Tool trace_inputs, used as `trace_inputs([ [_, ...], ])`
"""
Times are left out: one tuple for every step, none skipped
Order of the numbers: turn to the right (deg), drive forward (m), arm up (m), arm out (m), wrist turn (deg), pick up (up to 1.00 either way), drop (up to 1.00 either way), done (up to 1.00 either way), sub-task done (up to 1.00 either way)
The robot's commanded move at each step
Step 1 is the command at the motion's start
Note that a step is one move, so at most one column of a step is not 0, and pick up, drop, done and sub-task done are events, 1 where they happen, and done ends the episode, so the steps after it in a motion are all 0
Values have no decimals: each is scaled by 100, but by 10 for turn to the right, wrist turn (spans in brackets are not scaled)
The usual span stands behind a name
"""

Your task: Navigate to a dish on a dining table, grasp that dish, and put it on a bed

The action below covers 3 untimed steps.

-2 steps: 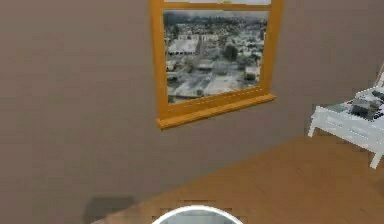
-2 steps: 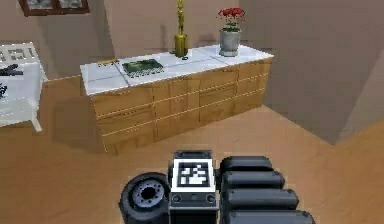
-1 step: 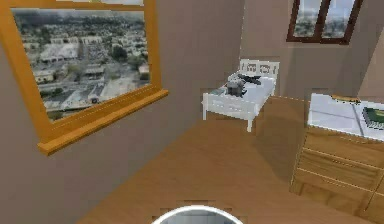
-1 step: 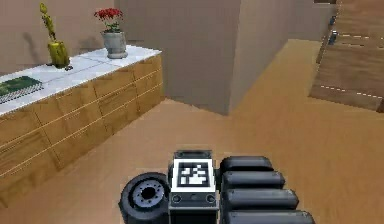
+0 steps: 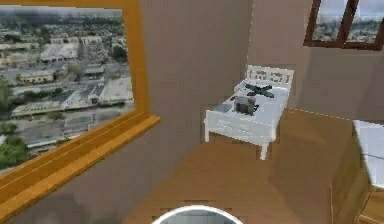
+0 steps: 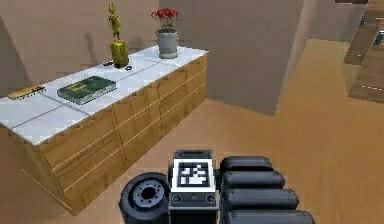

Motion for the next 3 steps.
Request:
trace_inputs([
  [180,0,0,0,0,0,0,0,0],
  [0,20,0,0,0,0,0,0,0],
  [150,0,0,0,0,0,0,0,0],
])
